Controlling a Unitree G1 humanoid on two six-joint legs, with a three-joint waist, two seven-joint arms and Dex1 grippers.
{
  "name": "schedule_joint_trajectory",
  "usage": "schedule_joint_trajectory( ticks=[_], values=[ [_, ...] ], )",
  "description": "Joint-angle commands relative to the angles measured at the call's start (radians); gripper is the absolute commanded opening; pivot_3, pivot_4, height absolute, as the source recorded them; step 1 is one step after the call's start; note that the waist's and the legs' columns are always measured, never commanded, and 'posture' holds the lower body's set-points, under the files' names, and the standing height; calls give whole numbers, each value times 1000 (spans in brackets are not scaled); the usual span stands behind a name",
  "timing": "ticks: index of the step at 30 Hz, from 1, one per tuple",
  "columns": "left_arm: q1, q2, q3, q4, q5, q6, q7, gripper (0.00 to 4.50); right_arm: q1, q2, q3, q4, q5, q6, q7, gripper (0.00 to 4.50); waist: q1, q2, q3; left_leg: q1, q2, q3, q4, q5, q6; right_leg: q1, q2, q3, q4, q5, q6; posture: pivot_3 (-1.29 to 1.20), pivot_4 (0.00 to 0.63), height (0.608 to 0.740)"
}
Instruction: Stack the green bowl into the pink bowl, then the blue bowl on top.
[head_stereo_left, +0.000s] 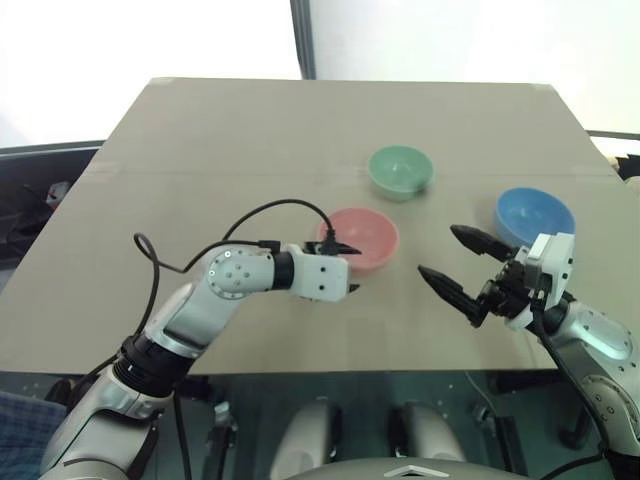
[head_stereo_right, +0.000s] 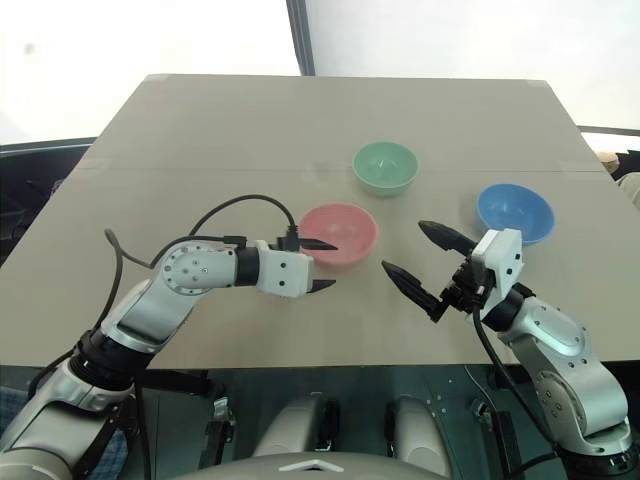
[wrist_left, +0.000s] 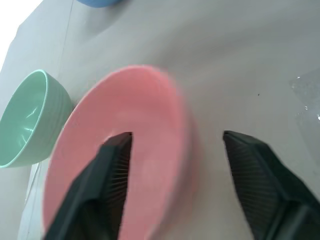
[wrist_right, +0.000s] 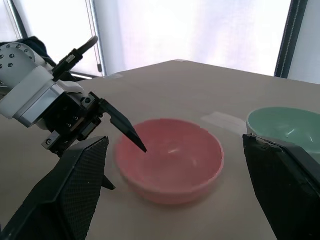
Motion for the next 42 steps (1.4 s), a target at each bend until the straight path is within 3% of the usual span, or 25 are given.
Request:
schedule_joint_trajectory(
  ticks=[1,7,9,12,16,22,26,33,41,42],
  values=[
    [24,-27,81,-36,-55,-10,36,4362,-4,-2,-14,-36,4,-9,0,4500,0,0,0,0,0,0,0,0,0,0,0,0,0,0,0,0,150,740],
    [87,-162,360,-105,-444,295,127,4362,-6,-11,-12,-26,-4,-9,12,4500,0,0,0,0,0,0,2,0,0,0,0,0,2,0,0,0,150,740],
    [103,-208,483,-131,-632,423,185,4362,-13,-28,-7,-17,-15,15,9,4500,-1,0,0,1,0,0,2,0,0,0,0,0,3,0,0,0,150,740],
    [155,-219,607,-179,-816,533,215,4362,-67,-62,18,39,-94,45,-17,4500,-5,-1,0,1,1,0,4,1,-2,0,1,0,4,0,0,0,150,740],
    [192,-222,687,-185,-862,553,283,4362,-193,-86,71,167,-207,39,-15,4500,-2,-1,0,4,0,1,4,2,-4,3,1,1,5,0,0,0,150,740],
    [250,-195,743,-230,-906,562,307,4362,-542,-17,203,455,-384,59,-56,4500,-4,-1,1,12,0,1,3,2,-4,10,1,1,5,0,0,0,150,740],
    [308,-155,762,-278,-937,584,288,4362,-809,42,342,752,-546,8,-30,4500,-19,-1,3,12,0,2,0,3,-5,10,1,2,3,-1,-1,0,150,740],
    [439,-84,804,-351,-981,599,244,4362,-1131,179,474,1241,-721,-128,19,4500,-29,0,4,12,0,2,-4,3,-5,7,1,2,0,-1,-2,0,150,740],
    [531,-78,857,-406,-998,584,275,4362,-1289,291,525,1612,-850,-210,31,4500,-31,1,4,11,0,2,-4,2,-6,5,0,2,0,-1,-2,0,150,740],
    [540,-78,860,-412,-998,583,276,4430,-1296,297,525,1635,-859,-214,37,4009,-32,1,4,11,0,2,-4,2,-6,5,0,2,0,-1,-2,0,150,740]
  ],
)
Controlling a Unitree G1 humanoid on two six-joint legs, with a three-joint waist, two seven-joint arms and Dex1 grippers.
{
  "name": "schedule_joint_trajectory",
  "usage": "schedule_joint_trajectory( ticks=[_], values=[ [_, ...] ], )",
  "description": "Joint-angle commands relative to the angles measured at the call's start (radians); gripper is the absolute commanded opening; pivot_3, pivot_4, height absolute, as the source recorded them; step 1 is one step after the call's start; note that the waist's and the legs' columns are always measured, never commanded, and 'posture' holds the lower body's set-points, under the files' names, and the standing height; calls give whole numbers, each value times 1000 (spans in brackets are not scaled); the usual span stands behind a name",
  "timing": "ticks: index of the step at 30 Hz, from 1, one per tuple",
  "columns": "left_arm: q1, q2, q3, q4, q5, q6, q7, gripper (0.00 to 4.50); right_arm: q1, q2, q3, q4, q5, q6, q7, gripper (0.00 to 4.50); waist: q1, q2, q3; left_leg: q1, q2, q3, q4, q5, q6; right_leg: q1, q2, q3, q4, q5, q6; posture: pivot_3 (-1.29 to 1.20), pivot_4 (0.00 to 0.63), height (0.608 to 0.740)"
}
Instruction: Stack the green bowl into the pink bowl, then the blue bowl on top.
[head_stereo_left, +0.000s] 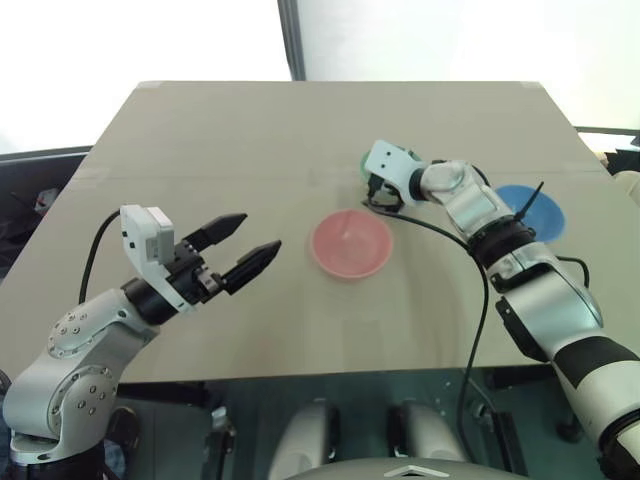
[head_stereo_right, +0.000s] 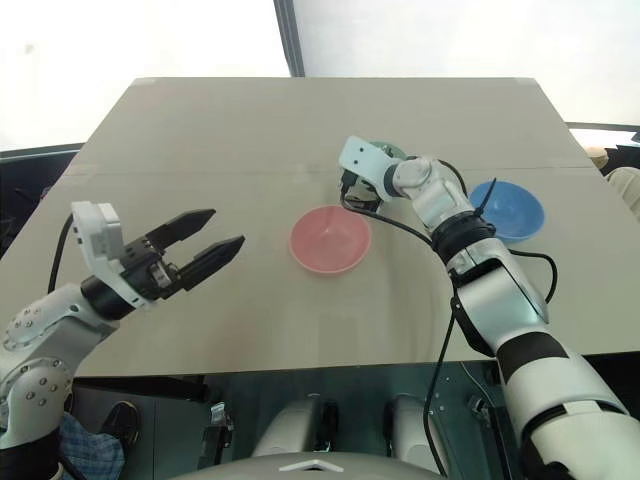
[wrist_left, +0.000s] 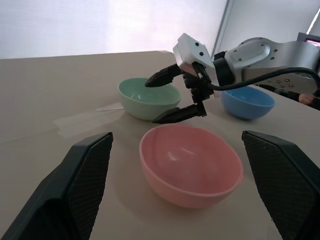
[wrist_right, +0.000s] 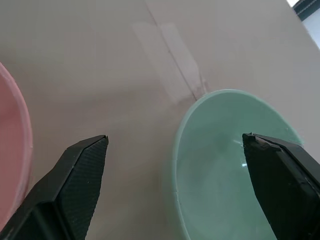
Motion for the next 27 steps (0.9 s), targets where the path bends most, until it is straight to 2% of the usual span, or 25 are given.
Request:
schedule_joint_trajectory(
  ticks=[1,2,6,8,9,10,11,17,19,21,24,27],
  values=[
    [30,8,49,-65,-19,-24,13,4430,-52,20,5,100,-54,-52,0,3777,0,1,0,0,0,0,0,0,0,0,0,0,0,0,0,0,150,740],
    [36,8,50,-69,-19,-25,15,4430,-60,26,1,117,-61,-63,-1,3551,-1,1,1,0,0,0,0,0,0,-1,0,0,0,0,0,0,150,740],
    [48,8,50,-82,-20,-29,24,4430,-80,40,-18,166,-79,-90,-3,1716,-5,2,1,0,0,0,-1,1,-1,-1,0,0,0,0,0,0,150,740],
    [49,8,50,-88,-23,-30,27,4430,-88,44,-25,182,-85,-100,-2,1009,-10,2,1,-1,0,0,-2,1,-3,-3,0,0,1,0,0,0,150,740],
    [47,9,49,-89,-25,-29,30,4430,-91,45,-28,189,-87,-104,-3,419,-12,2,1,-1,0,0,-3,2,-3,-3,0,0,2,0,0,0,150,740],
    [45,8,48,-90,-26,-30,32,4430,-94,47,-31,195,-89,-108,-4,223,-14,2,1,-1,0,0,-4,2,-4,-4,0,0,2,0,-1,0,150,740],
    [43,8,45,-90,-26,-30,34,4430,-96,47,-34,199,-90,-112,-7,106,-15,2,1,-1,0,0,-4,2,-4,-4,0,0,2,0,-1,0,150,740],
    [41,7,22,-83,-25,-38,28,4430,-83,27,-37,192,-117,-224,-61,106,-25,2,1,-2,0,0,-6,2,-4,-6,0,0,2,-1,-2,0,150,740],
    [40,8,18,-80,-27,-40,24,4430,-79,15,-64,137,-84,-273,-21,106,-25,2,1,-2,0,0,-7,3,-4,-6,0,0,1,-1,-2,0,150,740],
    [38,12,12,-74,-22,-42,14,4430,-58,14,-117,34,4,-328,78,106,-25,2,1,-2,0,0,-8,3,-4,-6,0,0,1,-1,-2,0,150,740],
    [38,21,-5,-63,1,-65,-26,4430,79,-31,-140,-294,203,-431,382,106,-23,1,0,-2,0,0,-10,3,-5,-6,0,0,-1,-1,-2,0,150,740],
    [24,33,-22,-42,12,-85,-68,4430,191,-101,-113,-586,274,-330,510,106,-17,1,1,-3,1,-1,-14,3,-4,-5,0,-1,-5,-1,-2,0,150,740]
  ],
)
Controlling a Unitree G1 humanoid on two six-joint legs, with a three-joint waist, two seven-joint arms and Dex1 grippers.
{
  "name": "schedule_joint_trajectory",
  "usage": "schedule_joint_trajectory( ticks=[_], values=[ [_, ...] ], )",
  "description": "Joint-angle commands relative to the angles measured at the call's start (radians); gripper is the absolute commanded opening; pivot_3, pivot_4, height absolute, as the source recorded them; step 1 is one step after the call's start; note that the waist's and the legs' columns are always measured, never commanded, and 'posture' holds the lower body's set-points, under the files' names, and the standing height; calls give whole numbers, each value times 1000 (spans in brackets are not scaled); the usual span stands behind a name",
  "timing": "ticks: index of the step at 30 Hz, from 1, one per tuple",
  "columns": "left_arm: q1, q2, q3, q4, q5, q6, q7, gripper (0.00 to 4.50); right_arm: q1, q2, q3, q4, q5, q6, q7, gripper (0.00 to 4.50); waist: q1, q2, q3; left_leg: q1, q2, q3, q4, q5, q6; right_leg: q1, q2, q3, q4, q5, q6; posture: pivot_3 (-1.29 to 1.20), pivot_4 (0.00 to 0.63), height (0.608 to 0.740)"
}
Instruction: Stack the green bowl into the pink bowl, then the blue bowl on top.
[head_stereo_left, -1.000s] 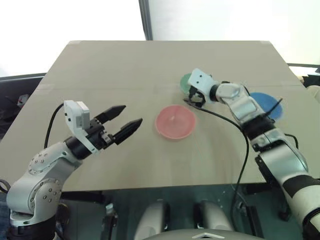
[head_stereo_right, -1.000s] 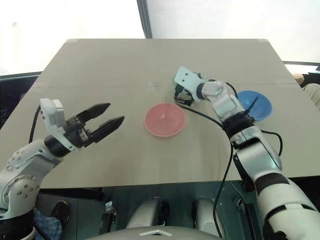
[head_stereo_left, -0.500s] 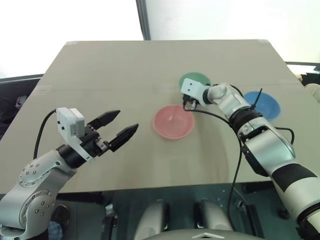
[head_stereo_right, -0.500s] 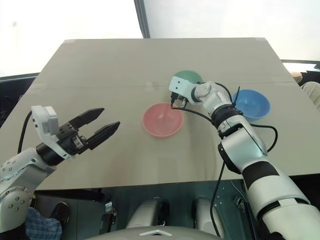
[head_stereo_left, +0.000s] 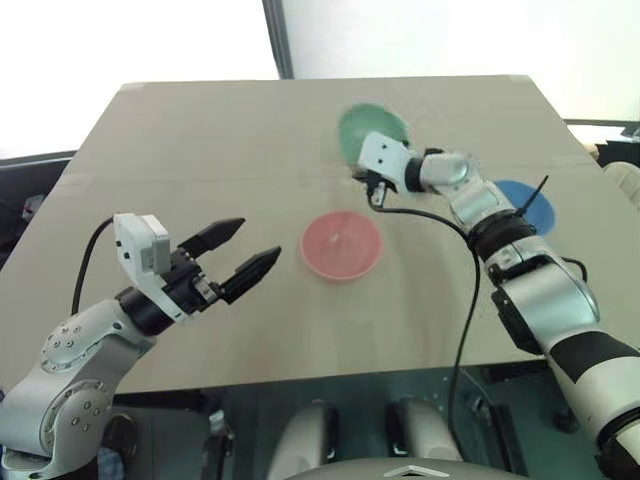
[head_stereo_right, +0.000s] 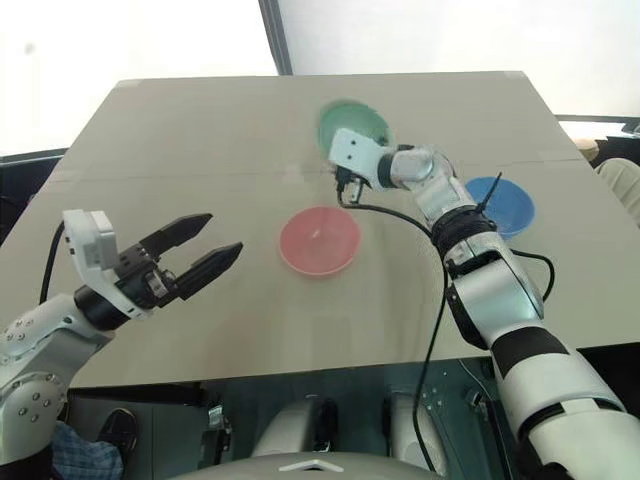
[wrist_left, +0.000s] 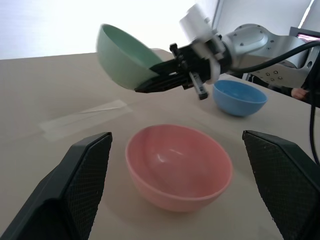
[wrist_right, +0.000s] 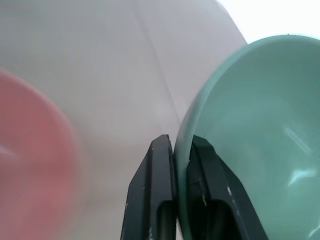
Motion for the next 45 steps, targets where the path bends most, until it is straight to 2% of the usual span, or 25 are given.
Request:
schedule_joint_trajectory(
  ticks=[1,5,9,13,17,25,31,35,40,45],
  values=[
    [-23,27,-8,7,11,-41,-60,4430,96,-84,13,-368,115,106,163,106,7,0,0,-2,0,-1,0,0,0,-1,0,-1,-1,0,0,0,150,740],
    [-58,57,-25,49,29,-48,-106,4430,194,-160,64,-663,142,238,230,106,20,0,0,-4,0,-2,1,0,0,-1,-2,-2,-2,0,0,0,150,740],
    [-82,72,-38,80,42,-55,-136,4430,238,-199,109,-770,79,287,222,106,23,0,0,-3,0,-2,1,0,0,-1,-1,-2,-1,0,0,0,150,740],
    [-91,76,-53,88,58,-53,-151,4430,241,-200,119,-787,30,294,177,1218,24,-1,0,-3,0,-2,1,0,0,-1,-2,-2,-1,0,0,0,150,740],
    [-100,75,-69,90,62,-47,-165,4430,219,-183,101,-773,-5,297,112,2842,24,-1,0,-3,0,-2,1,0,0,-1,-2,-2,-2,0,0,0,150,740],
    [-143,63,-93,111,52,-49,-188,4430,252,-266,16,-791,-24,364,51,2842,29,-1,-1,-3,-1,-2,1,0,0,-1,-2,-2,-2,0,0,0,150,740],
    [-172,39,-131,118,39,-42,-192,4430,388,-422,-124,-786,-97,465,-76,2842,34,-1,-1,-4,-1,-2,1,0,1,-1,-2,-2,-3,0,0,0,150,740],
    [-222,-1,-170,119,7,-40,-203,4430,478,-466,-243,-826,-108,663,-177,2842,34,-1,-1,-4,0,-2,1,0,0,-1,-2,-2,-3,0,0,0,150,740],
    [-299,-40,-241,136,13,-39,-212,4430,597,-519,-327,-879,-94,839,-213,2842,40,-1,-1,-5,0,-2,2,0,1,-1,-2,-2,-3,0,0,0,150,740],
    [-328,-44,-272,152,17,-39,-237,4430,609,-467,-397,-855,-32,1022,-282,2842,31,-1,-1,-5,0,-1,2,0,1,-1,-1,-2,-2,0,0,0,150,740]
  ],
)
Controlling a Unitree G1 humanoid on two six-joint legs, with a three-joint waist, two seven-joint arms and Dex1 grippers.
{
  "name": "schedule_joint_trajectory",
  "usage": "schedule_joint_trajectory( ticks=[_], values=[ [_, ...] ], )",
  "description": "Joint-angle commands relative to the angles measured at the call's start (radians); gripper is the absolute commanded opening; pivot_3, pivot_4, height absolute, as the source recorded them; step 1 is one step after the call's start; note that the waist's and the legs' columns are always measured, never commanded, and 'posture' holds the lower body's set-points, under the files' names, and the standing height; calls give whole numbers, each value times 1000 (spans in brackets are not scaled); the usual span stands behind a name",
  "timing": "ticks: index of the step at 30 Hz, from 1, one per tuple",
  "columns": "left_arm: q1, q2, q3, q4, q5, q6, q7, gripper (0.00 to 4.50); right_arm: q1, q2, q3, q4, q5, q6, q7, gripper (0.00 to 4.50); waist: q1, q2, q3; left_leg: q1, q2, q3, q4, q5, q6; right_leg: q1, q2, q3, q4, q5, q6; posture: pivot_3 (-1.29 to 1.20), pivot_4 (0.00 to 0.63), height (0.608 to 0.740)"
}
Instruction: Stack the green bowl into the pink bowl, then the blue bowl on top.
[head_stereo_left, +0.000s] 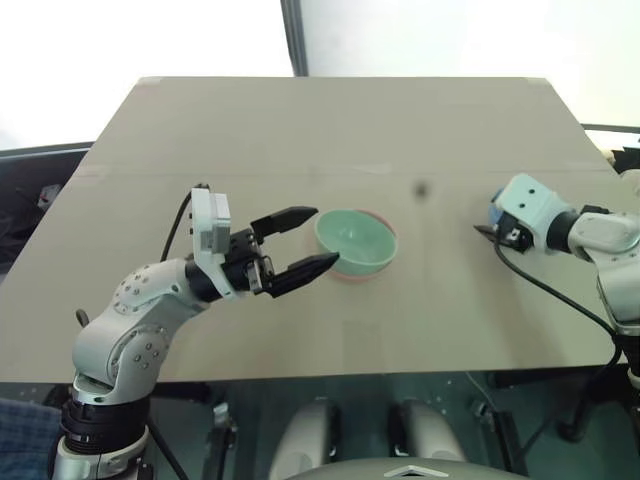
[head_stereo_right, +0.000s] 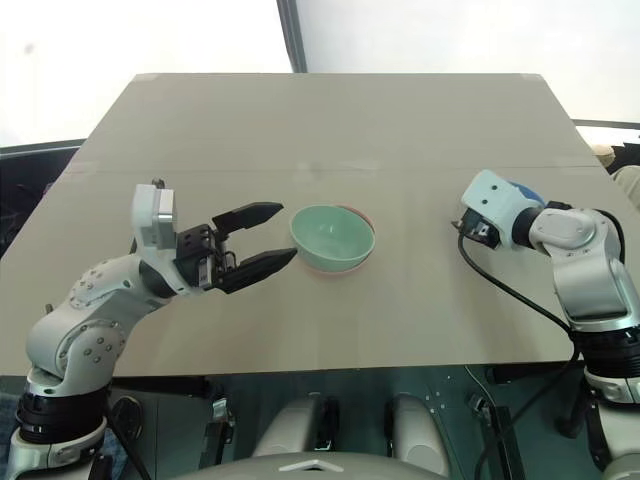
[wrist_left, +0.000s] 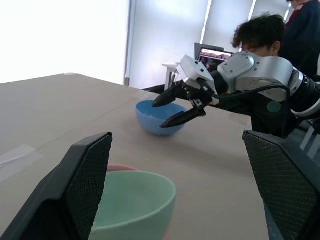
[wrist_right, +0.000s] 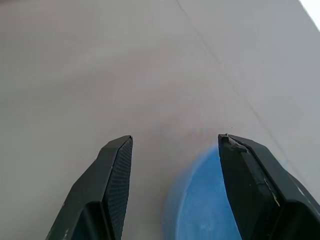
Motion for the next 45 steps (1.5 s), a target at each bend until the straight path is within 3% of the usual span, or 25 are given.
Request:
schedule_joint_trajectory(
  ticks=[1,11,14,18,20,27,34,39,45],
  values=[
    [-21,0,-16,2,-4,-11,-29,4430,-8,20,-70,5,35,77,-66,2842,-1,0,0,0,0,0,0,0,0,0,0,0,0,0,0,0,150,740],
    [-36,0,-24,7,-3,-6,-38,4430,41,6,-46,108,66,71,-94,2842,9,0,0,-1,0,0,3,0,0,1,1,0,0,0,0,0,150,740],
    [-25,3,-22,-1,-2,-6,-37,4430,51,3,-30,128,65,43,-95,2038,11,0,0,0,0,0,4,0,0,1,1,0,1,0,0,0,150,740],
    [-16,6,-20,-5,1,-8,-35,4430,56,-1,-23,141,67,23,-95,397,13,0,0,-1,0,0,6,0,0,1,1,0,3,0,0,0,150,740],
    [-12,7,-19,-6,3,-10,-35,4430,54,-3,-20,145,70,19,-95,48,15,0,0,-1,0,0,8,0,0,1,2,0,4,0,0,0,150,740],
    [-3,8,-12,-6,13,-19,-29,4430,38,-22,3,136,67,-49,-85,48,17,0,0,-1,0,0,12,0,1,2,1,0,9,0,0,0,150,740],
    [23,24,75,36,63,-52,27,4430,-24,16,29,-74,181,-180,24,48,8,1,0,-1,1,0,12,0,1,1,2,0,10,0,0,0,150,740],
    [89,56,124,10,46,-46,13,4430,-129,76,110,-238,281,-164,88,48,8,0,0,-1,2,-1,12,-1,2,1,2,0,9,0,0,0,150,740],
    [116,71,164,4,38,-45,27,4430,-204,154,288,-328,298,-158,127,48,20,-1,0,-1,1,-2,12,-1,2,0,1,-1,8,0,0,0,150,740]
  ],
)
